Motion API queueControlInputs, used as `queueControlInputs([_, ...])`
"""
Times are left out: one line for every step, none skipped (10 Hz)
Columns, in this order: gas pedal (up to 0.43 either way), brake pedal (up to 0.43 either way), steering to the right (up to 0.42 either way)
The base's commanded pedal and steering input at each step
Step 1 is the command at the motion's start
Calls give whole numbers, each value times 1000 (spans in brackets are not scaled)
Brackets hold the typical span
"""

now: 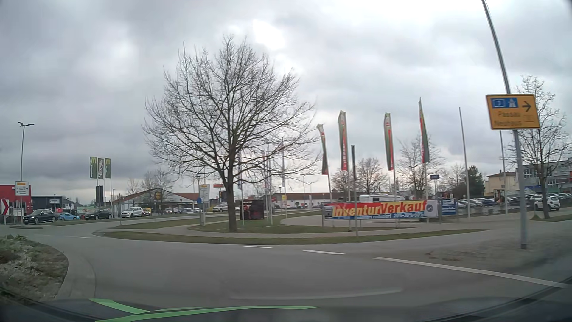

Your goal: Follow the waypoints while adhering to traffic rules and regulations

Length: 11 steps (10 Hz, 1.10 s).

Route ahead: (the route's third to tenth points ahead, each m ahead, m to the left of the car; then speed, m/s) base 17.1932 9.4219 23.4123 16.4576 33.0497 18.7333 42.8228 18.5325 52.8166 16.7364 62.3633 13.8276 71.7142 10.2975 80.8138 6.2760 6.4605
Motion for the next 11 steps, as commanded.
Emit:
queueControlInputs([157, 0, -290])
queueControlInputs([157, 0, -290])
queueControlInputs([157, 0, -290])
queueControlInputs([157, 0, -290])
queueControlInputs([157, 0, -290])
queueControlInputs([157, 0, -290])
queueControlInputs([157, 0, -290])
queueControlInputs([150, 0, -289])
queueControlInputs([87, 0, -288])
queueControlInputs([28, 0, -286])
queueControlInputs([0, 0, -284])
